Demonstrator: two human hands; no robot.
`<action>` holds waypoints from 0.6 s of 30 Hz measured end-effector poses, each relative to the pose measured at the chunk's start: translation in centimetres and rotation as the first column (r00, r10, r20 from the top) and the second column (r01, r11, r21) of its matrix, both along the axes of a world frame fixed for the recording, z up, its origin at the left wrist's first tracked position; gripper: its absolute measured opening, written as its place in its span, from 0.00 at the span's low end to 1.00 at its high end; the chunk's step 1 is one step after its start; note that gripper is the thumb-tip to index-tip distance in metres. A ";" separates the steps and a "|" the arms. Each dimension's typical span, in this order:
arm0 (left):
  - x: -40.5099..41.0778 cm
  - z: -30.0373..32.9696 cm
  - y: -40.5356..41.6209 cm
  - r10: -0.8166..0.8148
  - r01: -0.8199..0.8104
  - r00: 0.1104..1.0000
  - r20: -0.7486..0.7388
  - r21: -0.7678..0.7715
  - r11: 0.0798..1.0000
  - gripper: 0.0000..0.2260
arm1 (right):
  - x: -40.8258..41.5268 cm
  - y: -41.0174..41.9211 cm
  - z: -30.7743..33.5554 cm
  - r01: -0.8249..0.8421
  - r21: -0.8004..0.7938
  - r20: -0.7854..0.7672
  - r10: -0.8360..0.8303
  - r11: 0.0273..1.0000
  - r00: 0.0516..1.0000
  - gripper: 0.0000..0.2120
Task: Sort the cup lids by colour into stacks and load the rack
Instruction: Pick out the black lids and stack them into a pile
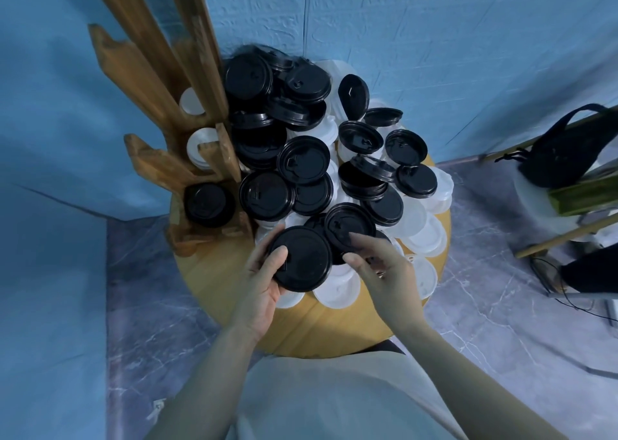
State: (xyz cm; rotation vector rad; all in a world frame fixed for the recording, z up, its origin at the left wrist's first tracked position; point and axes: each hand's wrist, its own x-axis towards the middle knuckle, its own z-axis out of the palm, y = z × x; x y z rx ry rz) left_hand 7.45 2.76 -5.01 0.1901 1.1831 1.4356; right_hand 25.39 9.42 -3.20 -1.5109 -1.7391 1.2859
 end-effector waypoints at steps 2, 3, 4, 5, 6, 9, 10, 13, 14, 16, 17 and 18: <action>-0.6 -0.2 -0.3 0.027 -0.027 1.000 -0.011 -0.008 1.000 0.25 | 0.7 0.8 -1.0 -0.091 0.222 0.215 0.042 0.971 0.976 0.16; -0.9 -0.5 -0.4 0.031 -0.032 0.999 -0.011 -0.025 0.999 0.28 | 1.0 1.2 -1.8 -0.175 0.297 0.324 0.073 0.939 0.943 0.18; -0.9 -0.6 -0.4 0.024 -0.024 1.000 -0.008 -0.020 1.000 0.31 | 1.0 1.6 -2.6 -0.249 0.332 0.412 0.098 0.910 0.906 0.18; -0.9 -0.7 -0.4 0.026 -0.026 1.000 0.000 -0.013 1.000 0.33 | 1.0 1.9 -3.3 -0.302 0.340 0.474 0.115 0.891 0.873 0.17; -0.9 -0.8 -0.3 0.025 -0.025 1.000 0.004 -0.011 1.000 0.31 | 1.0 2.2 -3.8 -0.334 0.352 0.510 0.121 0.874 0.852 0.15; -0.9 -0.7 -0.3 0.027 -0.027 1.000 0.004 -0.014 1.000 0.20 | 0.9 2.6 -4.0 -0.348 0.428 0.520 0.088 0.834 0.850 0.06; -0.8 -0.7 -0.3 0.026 -0.026 1.000 0.002 -0.016 1.000 0.19 | 0.9 2.7 -3.9 -0.340 0.450 0.509 0.075 0.826 0.857 0.04; -0.8 -0.8 -0.2 0.030 -0.030 0.999 -0.011 -0.024 0.999 0.20 | 1.0 2.8 -2.6 -0.261 0.494 0.410 0.043 0.829 0.911 0.04; -0.8 -0.9 -0.2 0.027 -0.027 0.999 -0.018 -0.023 0.999 0.21 | 0.9 2.7 -1.8 -0.219 0.501 0.357 0.030 0.837 0.933 0.05; -0.8 -0.8 -0.1 0.022 -0.022 0.999 -0.037 -0.013 1.000 0.21 | 0.5 2.4 0.4 -0.069 0.443 0.199 -0.023 0.894 0.980 0.04; -0.7 -0.8 0.0 0.016 -0.017 0.999 -0.043 -0.007 1.000 0.21 | 0.3 2.2 1.6 0.039 0.348 0.086 -0.073 0.937 0.994 0.06; -0.7 -0.7 0.1 0.009 -0.010 0.999 -0.044 -0.005 1.000 0.21 | 0.1 2.1 2.7 0.142 0.219 -0.044 -0.136 0.965 0.990 0.07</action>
